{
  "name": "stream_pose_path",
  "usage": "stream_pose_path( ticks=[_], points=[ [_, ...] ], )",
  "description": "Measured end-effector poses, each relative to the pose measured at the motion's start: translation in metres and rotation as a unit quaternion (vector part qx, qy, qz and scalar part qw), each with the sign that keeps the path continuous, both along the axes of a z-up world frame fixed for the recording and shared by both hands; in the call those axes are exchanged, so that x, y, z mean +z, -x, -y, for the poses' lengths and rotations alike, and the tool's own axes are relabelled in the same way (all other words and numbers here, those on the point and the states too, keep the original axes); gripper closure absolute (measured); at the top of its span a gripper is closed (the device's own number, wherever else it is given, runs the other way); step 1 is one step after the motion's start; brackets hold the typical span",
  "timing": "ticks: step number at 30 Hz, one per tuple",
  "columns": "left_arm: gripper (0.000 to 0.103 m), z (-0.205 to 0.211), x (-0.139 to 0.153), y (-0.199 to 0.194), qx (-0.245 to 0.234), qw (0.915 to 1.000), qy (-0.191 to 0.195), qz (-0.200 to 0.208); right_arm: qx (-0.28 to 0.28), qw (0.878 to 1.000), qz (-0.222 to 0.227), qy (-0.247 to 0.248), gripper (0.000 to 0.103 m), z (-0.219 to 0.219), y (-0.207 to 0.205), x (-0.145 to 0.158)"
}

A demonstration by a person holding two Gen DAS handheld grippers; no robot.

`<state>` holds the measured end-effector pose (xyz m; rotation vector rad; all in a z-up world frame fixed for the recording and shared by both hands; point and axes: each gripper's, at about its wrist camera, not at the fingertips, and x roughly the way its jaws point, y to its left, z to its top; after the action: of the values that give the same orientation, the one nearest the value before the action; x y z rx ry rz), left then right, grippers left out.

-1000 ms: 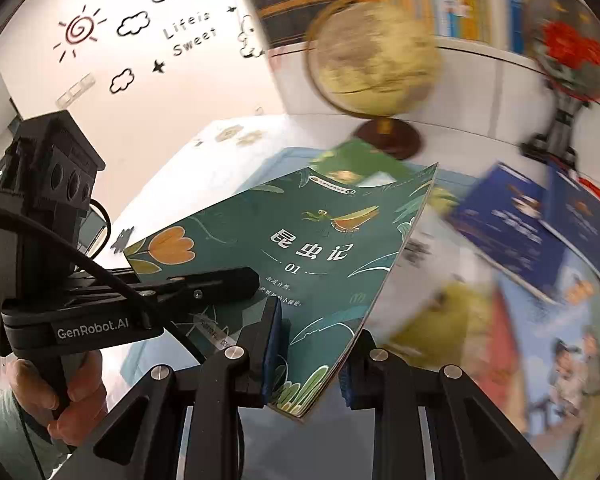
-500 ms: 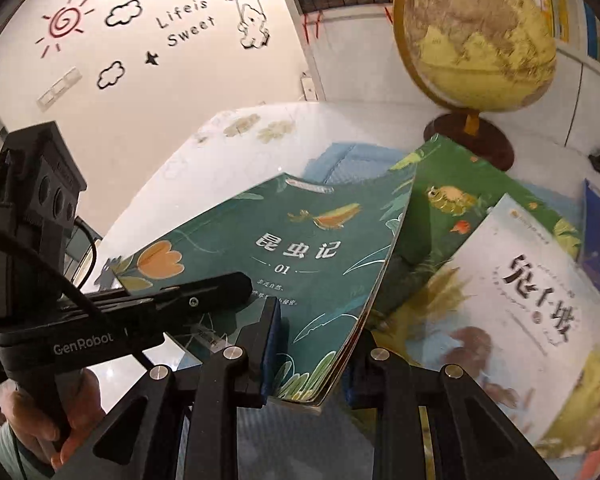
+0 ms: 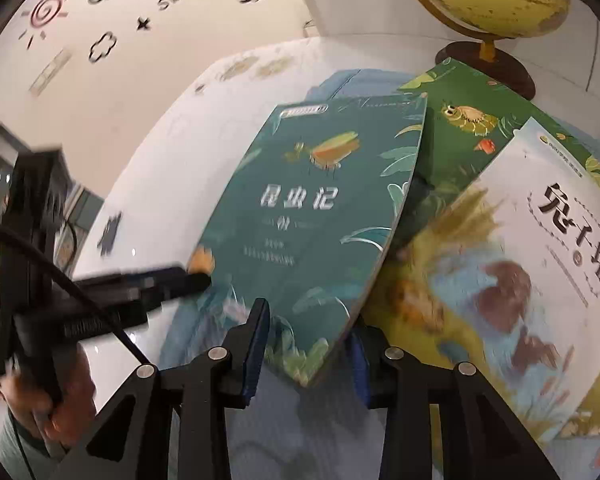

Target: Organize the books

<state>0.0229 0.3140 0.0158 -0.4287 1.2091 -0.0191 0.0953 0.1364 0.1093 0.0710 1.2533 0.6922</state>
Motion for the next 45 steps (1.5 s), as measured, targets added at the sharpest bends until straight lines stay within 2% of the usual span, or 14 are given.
stream_pose_path(
  ticks=[3, 6, 8, 12, 18, 22, 25, 30, 32, 39, 42, 45],
  points=[
    [0.061, 0.011, 0.016, 0.0, -0.012, 0.9997, -0.006, 0.022, 0.01, 1.0, -0.01, 0.006, 0.065, 0.016, 0.016, -0.003],
    [0.061, 0.033, 0.031, -0.005, -0.049, 0.9978, -0.007, 0.044, -0.003, 1.0, -0.027, 0.001, 0.064, 0.05, 0.038, -0.003],
    [0.061, 0.055, 0.041, -0.01, -0.081, 0.995, -0.004, 0.057, -0.025, 0.999, -0.037, -0.001, 0.059, 0.075, 0.05, -0.002],
    [0.061, 0.102, 0.056, -0.023, -0.154, 0.9853, 0.006, 0.073, -0.088, 0.995, -0.04, 0.009, 0.058, 0.126, 0.069, 0.0],
    [0.058, 0.161, 0.05, -0.053, -0.229, 0.9704, 0.024, 0.071, -0.185, 0.981, -0.061, -0.01, 0.058, 0.186, 0.075, -0.009],
    [0.058, 0.174, 0.031, -0.086, -0.225, 0.972, 0.026, 0.061, -0.225, 0.972, -0.057, -0.025, 0.058, 0.197, 0.071, -0.009],
    [0.058, 0.178, 0.024, -0.102, -0.214, 0.9748, 0.008, 0.061, -0.232, 0.971, -0.045, -0.016, 0.058, 0.192, 0.066, -0.008],
    [0.058, 0.177, 0.019, -0.122, -0.193, 0.9788, -0.017, 0.066, -0.237, 0.969, -0.062, -0.025, 0.058, 0.184, 0.053, -0.019],
    [0.058, 0.18, 0.019, -0.126, -0.196, 0.978, -0.019, 0.068, -0.234, 0.969, -0.068, -0.024, 0.058, 0.181, 0.05, -0.024],
    [0.057, 0.19, 0.02, -0.138, -0.196, 0.9753, -0.071, 0.073, -0.235, 0.968, -0.081, -0.028, 0.058, 0.18, 0.05, -0.032],
    [0.057, 0.186, 0.016, -0.143, -0.188, 0.9781, -0.064, 0.061, -0.236, 0.967, -0.084, -0.034, 0.058, 0.181, 0.048, -0.033],
    [0.054, 0.181, 0.012, -0.147, -0.18, 0.9813, -0.042, 0.053, -0.237, 0.967, -0.086, -0.04, 0.058, 0.183, 0.048, -0.033]
  ],
)
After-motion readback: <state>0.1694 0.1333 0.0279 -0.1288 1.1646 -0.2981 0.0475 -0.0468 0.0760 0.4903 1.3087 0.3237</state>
